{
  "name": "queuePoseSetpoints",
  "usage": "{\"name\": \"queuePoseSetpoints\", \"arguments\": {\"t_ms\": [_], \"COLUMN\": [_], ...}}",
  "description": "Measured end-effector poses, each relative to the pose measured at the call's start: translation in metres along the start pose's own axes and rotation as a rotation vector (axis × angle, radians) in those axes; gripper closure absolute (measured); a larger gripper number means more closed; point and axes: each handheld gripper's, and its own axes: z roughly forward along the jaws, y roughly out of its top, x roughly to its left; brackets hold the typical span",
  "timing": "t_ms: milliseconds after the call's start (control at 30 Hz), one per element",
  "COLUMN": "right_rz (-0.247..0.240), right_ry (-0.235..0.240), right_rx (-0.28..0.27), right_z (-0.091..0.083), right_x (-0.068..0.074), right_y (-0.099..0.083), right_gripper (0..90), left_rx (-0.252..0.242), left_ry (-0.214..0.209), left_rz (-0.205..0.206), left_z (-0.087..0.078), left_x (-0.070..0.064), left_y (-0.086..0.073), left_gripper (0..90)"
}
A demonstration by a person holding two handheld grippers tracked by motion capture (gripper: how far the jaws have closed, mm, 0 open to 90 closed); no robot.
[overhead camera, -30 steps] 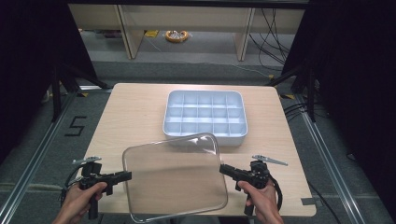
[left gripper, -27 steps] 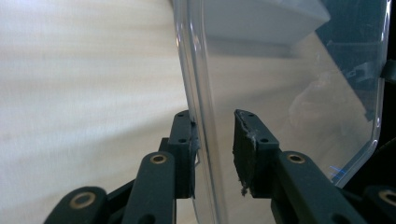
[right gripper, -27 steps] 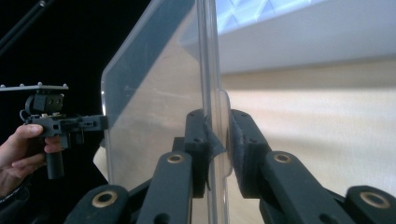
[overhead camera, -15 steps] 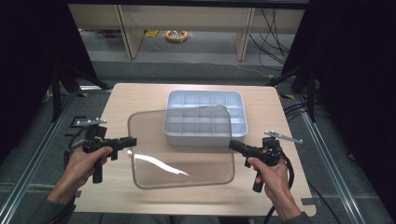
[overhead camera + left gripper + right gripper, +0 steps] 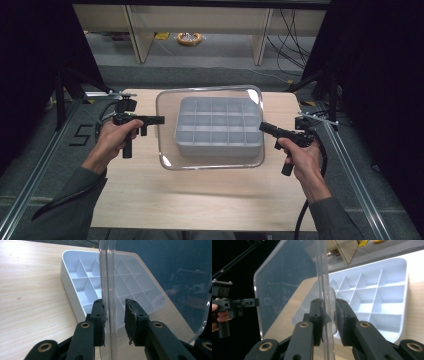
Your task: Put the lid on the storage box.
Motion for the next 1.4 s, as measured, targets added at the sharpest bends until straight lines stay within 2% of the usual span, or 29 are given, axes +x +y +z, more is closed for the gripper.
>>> {"name": "queuePoseSetpoints", "arguments": {"t_ms": [133, 267, 300, 367, 400, 467, 500, 567, 667, 700, 767, 833, 900, 1000, 1033, 1067, 1233, 1333, 1367, 1400], "right_rz": [0.001, 0.009, 0.022, 0.022, 0.083, 0.078, 0.078, 0.125, 0.13, 0.159, 0.139, 0.15, 0.187, 0.199, 0.226, 0.198, 0.243, 0.246, 0.227, 0.259], "right_ry": [-0.02, -0.04, -0.046, -0.057, -0.055, -0.056, -0.068, -0.071, -0.078, -0.082, -0.091, -0.096, -0.096, -0.096, -0.101, -0.105, -0.097, -0.105, -0.105, -0.107], "right_rx": [-0.007, -0.007, -0.011, -0.007, -0.012, -0.012, -0.022, -0.011, -0.014, 0.0, -0.005, 0.004, 0.017, 0.015, 0.024, 0.025, 0.04, 0.049, 0.052, 0.053], "right_z": [0.007, 0.012, 0.016, 0.017, 0.021, 0.022, 0.026, 0.029, 0.034, 0.036, 0.041, 0.045, 0.048, 0.052, 0.055, 0.056, 0.062, 0.065, 0.065, 0.066], "right_x": [-0.01, -0.016, -0.021, -0.023, -0.027, -0.031, -0.039, -0.042, -0.051, -0.052, -0.059, -0.063, -0.065, -0.069, -0.071, -0.073, -0.073, -0.076, -0.079, -0.079], "right_y": [0.013, 0.021, 0.027, 0.029, 0.033, 0.034, 0.037, 0.038, 0.041, 0.042, 0.043, 0.044, 0.044, 0.043, 0.043, 0.043, 0.042, 0.042, 0.042, 0.042], "right_gripper": [76.6, 76.5, 76.5, 76.5, 76.4, 76.3, 76.1, 76.0, 75.9, 75.9, 75.7, 75.7, 75.7, 75.6, 75.6, 75.7, 75.7, 75.6, 75.6, 75.6], "left_rx": [0.008, 0.01, 0.012, 0.006, 0.011, 0.021, 0.021, 0.041, 0.054, 0.05, 0.056, 0.062, 0.066, 0.07, 0.075, 0.075, 0.073, 0.068, 0.068, 0.069], "left_ry": [0.017, 0.029, 0.032, 0.032, 0.042, 0.049, 0.06, 0.069, 0.078, 0.082, 0.091, 0.097, 0.108, 0.111, 0.116, 0.115, 0.13, 0.129, 0.128, 0.13], "left_rz": [-0.021, -0.034, -0.05, -0.06, -0.063, -0.053, -0.061, -0.056, -0.067, -0.066, -0.073, -0.078, -0.09, -0.102, -0.102, -0.106, -0.112, -0.121, -0.124, -0.126], "left_z": [0.017, 0.028, 0.035, 0.039, 0.046, 0.049, 0.057, 0.064, 0.074, 0.077, 0.083, 0.088, 0.092, 0.095, 0.097, 0.097, 0.099, 0.102, 0.103, 0.104], "left_x": [0.002, 0.003, 0.005, 0.005, 0.005, 0.005, 0.004, 0.006, 0.01, 0.011, 0.013, 0.016, 0.017, 0.019, 0.022, 0.023, 0.026, 0.028, 0.028, 0.029], "left_y": [0.015, 0.023, 0.029, 0.032, 0.038, 0.04, 0.045, 0.05, 0.055, 0.055, 0.056, 0.057, 0.057, 0.057, 0.057, 0.057, 0.057, 0.056, 0.055, 0.055], "left_gripper": [68.8, 68.0, 67.8, 67.9, 67.8, 67.7, 67.6, 67.4, 67.3, 67.1, 67.0, 67.0, 66.9, 66.8, 66.7, 66.7, 66.8, 66.8, 66.8, 66.8]}}
